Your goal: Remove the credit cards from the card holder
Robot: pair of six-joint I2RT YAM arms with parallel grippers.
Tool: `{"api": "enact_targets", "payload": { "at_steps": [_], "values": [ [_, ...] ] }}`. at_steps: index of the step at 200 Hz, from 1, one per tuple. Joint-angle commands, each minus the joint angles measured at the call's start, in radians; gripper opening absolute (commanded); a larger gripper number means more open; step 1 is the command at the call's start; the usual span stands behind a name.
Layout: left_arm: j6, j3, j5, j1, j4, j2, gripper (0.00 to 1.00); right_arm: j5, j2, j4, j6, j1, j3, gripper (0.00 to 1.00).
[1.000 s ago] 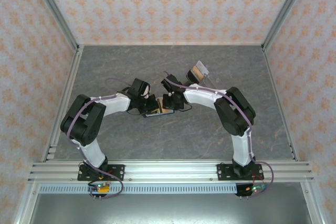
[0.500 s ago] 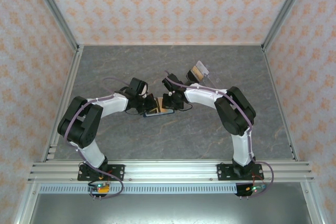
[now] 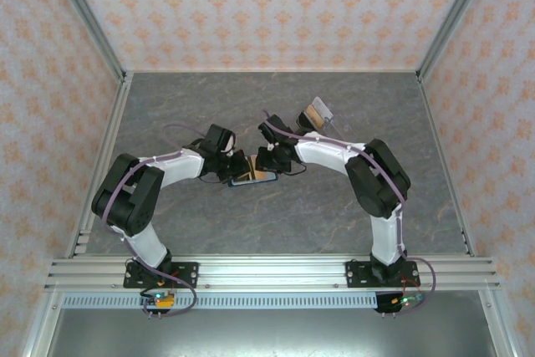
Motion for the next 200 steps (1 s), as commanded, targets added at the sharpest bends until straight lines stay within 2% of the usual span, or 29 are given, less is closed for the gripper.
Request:
{"api": "enact_targets", "payload": {
  "at_steps": [1,30,70,89,163,200],
  "values": [
    [0.020,-0.010,-0.019,0.012,-0.023,-0.023,0.06,0.032,0.036,-0.043,-0.011,-0.002,0.031,0.29],
    [0.015,-0.011,-0.009,0.012,-0.012,-0.022,0.08,0.013,0.055,-0.047,-0.014,-0.002,0.036,0.29],
    [-0.008,-0.013,0.050,0.012,0.050,-0.003,0.18,-0.017,0.067,-0.046,-0.016,-0.002,0.038,0.28],
    [-0.021,-0.010,0.076,0.012,0.075,0.010,0.20,-0.020,0.070,-0.046,-0.017,-0.002,0.036,0.27],
    [-0.030,0.000,0.094,0.012,0.090,0.043,0.19,-0.031,0.074,-0.050,-0.018,-0.002,0.037,0.26],
    [-0.020,0.001,0.074,0.016,0.063,0.036,0.10,0.003,0.070,-0.061,-0.016,-0.003,0.035,0.26]
  ]
}}
